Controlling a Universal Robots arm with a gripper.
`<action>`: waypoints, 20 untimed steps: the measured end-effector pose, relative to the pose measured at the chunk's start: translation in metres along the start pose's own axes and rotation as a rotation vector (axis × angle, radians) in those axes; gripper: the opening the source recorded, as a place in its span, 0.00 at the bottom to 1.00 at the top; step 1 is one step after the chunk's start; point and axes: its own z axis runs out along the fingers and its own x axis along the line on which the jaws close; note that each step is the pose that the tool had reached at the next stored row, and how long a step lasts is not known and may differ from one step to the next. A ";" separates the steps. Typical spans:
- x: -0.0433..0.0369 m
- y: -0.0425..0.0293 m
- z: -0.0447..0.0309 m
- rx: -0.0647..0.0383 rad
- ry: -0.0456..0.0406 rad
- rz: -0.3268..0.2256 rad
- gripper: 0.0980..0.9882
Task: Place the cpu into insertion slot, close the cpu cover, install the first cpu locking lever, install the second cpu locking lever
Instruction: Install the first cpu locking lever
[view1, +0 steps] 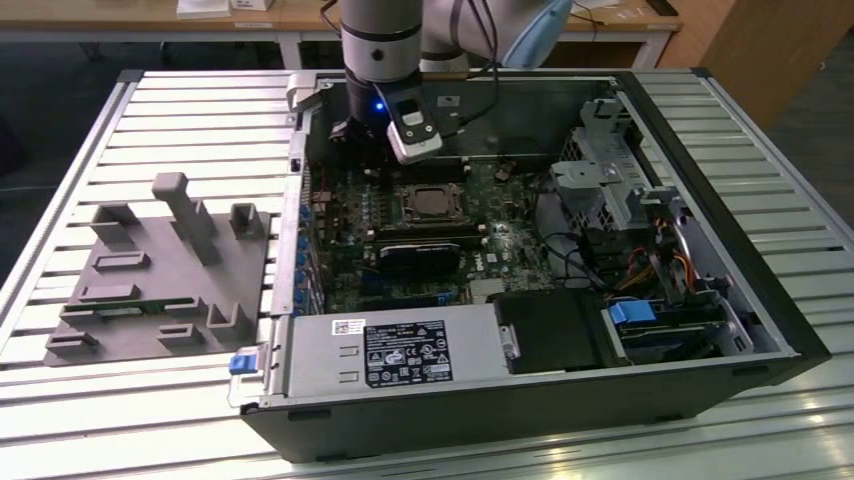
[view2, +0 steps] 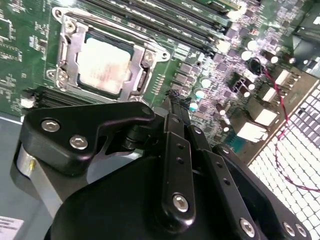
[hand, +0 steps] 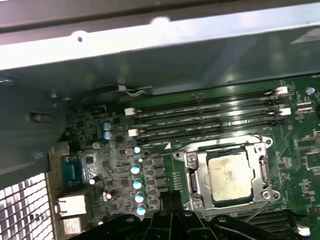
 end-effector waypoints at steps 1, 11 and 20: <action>0.0013 -0.0002 0.0000 -0.001 -0.0002 0.000 0.01; 0.0107 -0.0018 -0.0001 -0.069 0.0035 -0.005 0.01; 0.0211 -0.0037 -0.0002 -0.144 0.0067 -0.008 0.01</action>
